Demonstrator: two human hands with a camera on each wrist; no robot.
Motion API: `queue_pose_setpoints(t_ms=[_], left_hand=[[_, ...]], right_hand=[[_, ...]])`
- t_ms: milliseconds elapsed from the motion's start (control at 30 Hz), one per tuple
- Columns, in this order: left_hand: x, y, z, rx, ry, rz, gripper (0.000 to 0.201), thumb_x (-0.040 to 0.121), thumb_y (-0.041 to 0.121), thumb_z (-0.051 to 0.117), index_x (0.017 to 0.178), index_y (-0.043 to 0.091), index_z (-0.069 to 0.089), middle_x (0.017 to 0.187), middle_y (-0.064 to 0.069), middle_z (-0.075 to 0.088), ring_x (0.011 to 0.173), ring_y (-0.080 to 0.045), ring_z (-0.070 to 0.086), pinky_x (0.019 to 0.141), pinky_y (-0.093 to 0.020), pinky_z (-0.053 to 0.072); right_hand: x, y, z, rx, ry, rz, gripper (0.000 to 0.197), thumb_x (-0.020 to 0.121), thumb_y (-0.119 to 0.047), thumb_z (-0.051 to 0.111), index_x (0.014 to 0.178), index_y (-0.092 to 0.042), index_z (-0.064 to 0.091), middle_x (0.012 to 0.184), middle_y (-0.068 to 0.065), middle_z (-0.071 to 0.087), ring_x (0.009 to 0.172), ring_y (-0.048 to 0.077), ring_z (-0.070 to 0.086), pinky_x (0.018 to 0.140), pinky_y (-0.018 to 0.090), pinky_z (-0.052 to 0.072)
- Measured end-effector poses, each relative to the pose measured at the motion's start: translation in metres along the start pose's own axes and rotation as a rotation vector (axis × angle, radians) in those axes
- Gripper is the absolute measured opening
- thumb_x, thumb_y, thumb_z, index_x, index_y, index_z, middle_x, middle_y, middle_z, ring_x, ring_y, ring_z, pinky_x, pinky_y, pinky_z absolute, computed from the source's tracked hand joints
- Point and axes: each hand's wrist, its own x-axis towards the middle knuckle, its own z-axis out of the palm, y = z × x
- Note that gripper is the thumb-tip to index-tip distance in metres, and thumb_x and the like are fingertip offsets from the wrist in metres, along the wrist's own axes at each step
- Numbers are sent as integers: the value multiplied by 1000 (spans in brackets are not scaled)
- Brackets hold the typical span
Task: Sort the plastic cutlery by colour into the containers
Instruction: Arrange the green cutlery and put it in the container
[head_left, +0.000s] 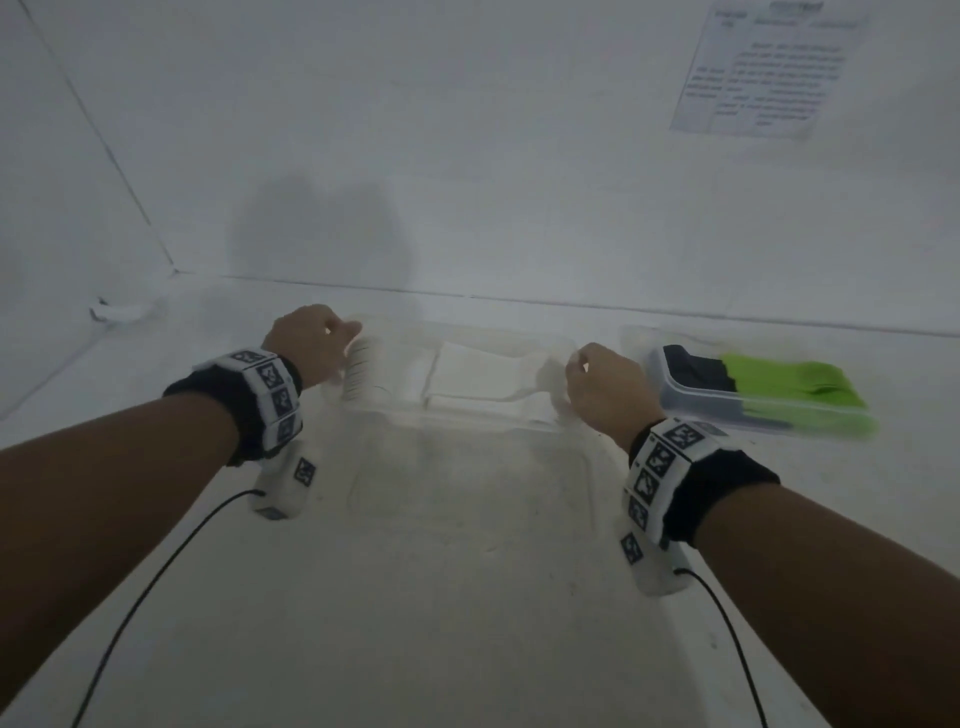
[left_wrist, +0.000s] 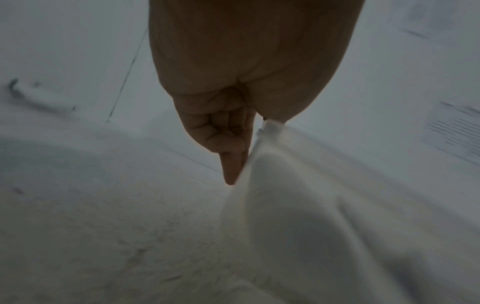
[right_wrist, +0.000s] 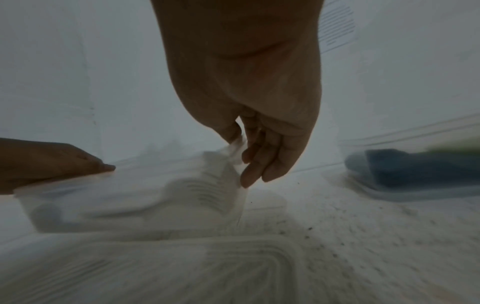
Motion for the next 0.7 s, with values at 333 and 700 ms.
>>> queue_pose_setpoints(t_ms=[333,700], left_hand=[[92,-11,31,81,-67,22,42,100,46,55,90,8,70,96,-11,75,94,-34,68,91,-40,52],[94,-20,52,105,-7,16,51,103,53,46,119,8,65,119,-17,69,111,-37,62,94,-41,47]], right_hand=[[70,-11,30,-74,12,102,37,107,-32,44,107,-7,70,108,10,69,90,25,57,78,31,41],[74,-9,44,-162,-13,112,41,111,-37,31,116,-10,62,112,11,64,92,28,52,81,35,39]])
